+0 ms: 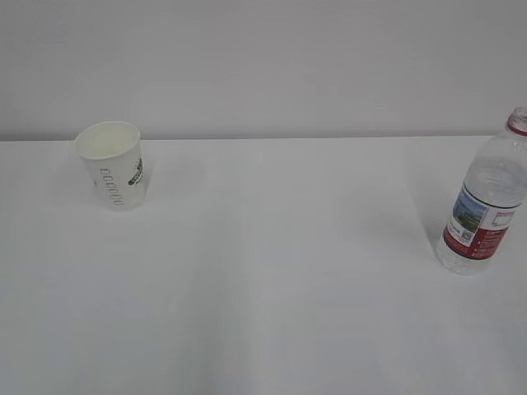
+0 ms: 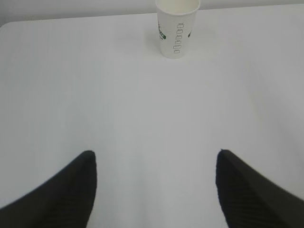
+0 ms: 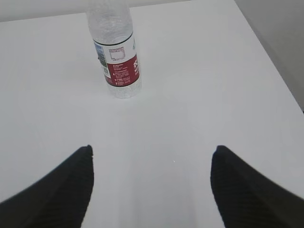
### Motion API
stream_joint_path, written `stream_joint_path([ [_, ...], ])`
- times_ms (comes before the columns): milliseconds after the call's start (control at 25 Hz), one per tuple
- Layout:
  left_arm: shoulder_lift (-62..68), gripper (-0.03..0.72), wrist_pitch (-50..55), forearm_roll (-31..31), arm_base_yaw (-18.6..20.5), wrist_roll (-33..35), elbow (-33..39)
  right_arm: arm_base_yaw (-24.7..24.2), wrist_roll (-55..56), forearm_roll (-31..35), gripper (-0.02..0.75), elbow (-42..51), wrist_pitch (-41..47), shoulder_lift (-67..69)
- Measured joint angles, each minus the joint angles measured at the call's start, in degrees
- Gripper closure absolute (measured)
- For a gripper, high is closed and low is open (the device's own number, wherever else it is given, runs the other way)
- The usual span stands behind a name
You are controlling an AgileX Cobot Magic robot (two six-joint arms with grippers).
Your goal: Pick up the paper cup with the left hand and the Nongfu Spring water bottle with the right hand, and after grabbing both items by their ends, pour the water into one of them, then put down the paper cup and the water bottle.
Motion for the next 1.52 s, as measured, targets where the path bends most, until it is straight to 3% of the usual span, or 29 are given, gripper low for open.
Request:
stream_joint_path([
  [1520,0.0,0.12,0.0,0.0,0.0,0.0,0.0,0.0,0.0,0.0,0.156,0.0,0.0,0.0],
])
